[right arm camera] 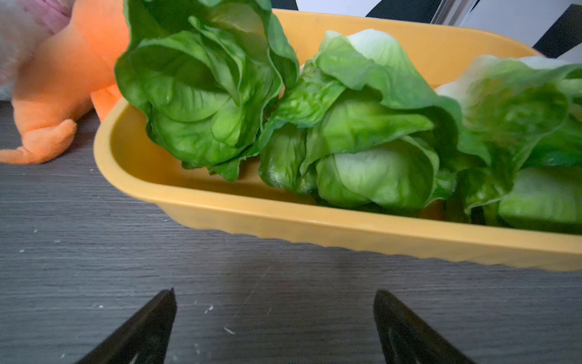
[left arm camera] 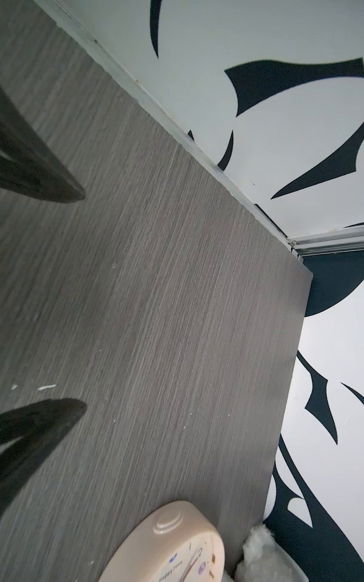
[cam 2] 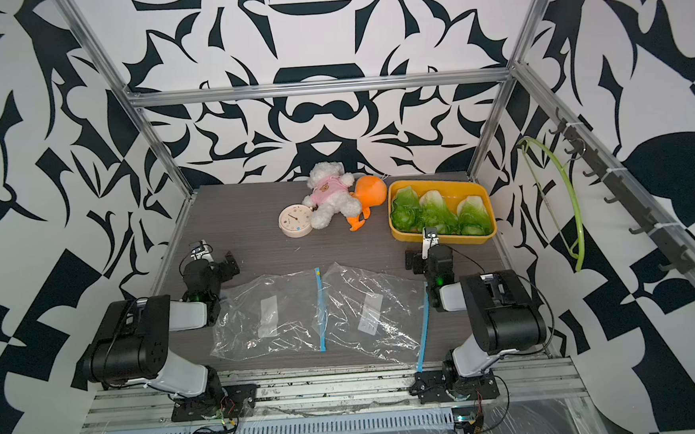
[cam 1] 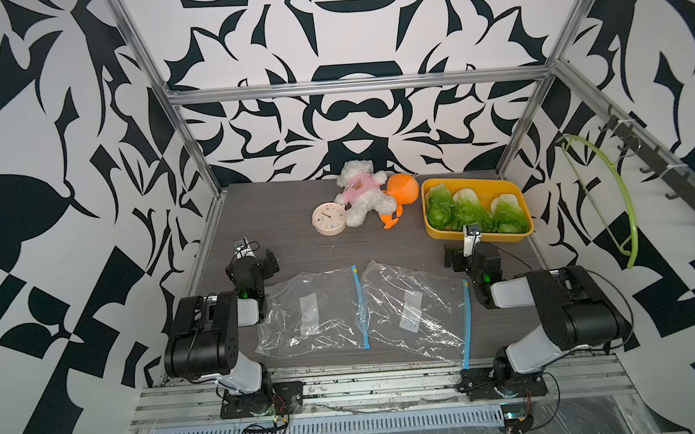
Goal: Put the chinese cabbages into a zipper bag and zip it
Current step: Move the basket to the center of the board.
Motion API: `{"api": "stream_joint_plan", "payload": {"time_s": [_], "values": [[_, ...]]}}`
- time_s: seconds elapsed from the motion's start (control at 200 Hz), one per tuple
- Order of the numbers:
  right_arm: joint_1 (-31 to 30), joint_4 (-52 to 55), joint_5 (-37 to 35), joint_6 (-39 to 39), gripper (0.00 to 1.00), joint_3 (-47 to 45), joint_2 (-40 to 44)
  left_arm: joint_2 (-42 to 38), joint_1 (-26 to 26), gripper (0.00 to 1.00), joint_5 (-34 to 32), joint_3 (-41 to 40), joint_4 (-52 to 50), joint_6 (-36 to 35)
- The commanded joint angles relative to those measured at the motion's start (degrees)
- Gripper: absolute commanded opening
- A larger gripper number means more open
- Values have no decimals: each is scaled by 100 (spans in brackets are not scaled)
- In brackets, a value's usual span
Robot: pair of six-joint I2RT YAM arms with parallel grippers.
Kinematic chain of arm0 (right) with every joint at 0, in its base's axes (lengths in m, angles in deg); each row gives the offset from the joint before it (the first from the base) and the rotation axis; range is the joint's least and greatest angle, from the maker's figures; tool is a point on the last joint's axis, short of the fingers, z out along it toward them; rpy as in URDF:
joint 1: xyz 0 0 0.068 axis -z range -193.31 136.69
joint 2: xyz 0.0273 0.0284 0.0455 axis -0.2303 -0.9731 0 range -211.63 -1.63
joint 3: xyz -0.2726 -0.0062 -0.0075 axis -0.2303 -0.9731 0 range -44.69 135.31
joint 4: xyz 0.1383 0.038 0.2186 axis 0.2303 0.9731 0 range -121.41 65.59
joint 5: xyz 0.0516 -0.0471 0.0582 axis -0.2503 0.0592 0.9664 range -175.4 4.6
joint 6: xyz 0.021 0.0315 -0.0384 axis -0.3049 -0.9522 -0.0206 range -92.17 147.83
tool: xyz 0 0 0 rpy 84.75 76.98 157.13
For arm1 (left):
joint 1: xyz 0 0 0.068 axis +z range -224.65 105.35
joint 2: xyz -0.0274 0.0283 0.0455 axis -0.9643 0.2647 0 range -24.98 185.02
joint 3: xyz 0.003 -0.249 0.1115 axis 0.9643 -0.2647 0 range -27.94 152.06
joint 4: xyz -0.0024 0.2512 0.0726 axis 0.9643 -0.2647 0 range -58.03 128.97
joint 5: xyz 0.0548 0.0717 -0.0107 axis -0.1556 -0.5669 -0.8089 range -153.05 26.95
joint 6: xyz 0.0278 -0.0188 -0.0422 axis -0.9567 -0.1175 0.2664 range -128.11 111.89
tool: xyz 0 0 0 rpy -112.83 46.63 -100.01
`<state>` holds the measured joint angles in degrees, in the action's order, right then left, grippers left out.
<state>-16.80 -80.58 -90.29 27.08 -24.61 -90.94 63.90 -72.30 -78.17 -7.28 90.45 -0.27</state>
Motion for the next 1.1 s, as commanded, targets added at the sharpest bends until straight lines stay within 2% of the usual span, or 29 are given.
{"api": "stream_joint_plan", "payload": {"time_s": [0.0,1.095], "values": [[-26,-161,40,83,100,49,81,-46,20,99,79,63,16,-37],[-28,-224,59,85,99,12,113,-85,20,99,131,43,28,-54]]}}
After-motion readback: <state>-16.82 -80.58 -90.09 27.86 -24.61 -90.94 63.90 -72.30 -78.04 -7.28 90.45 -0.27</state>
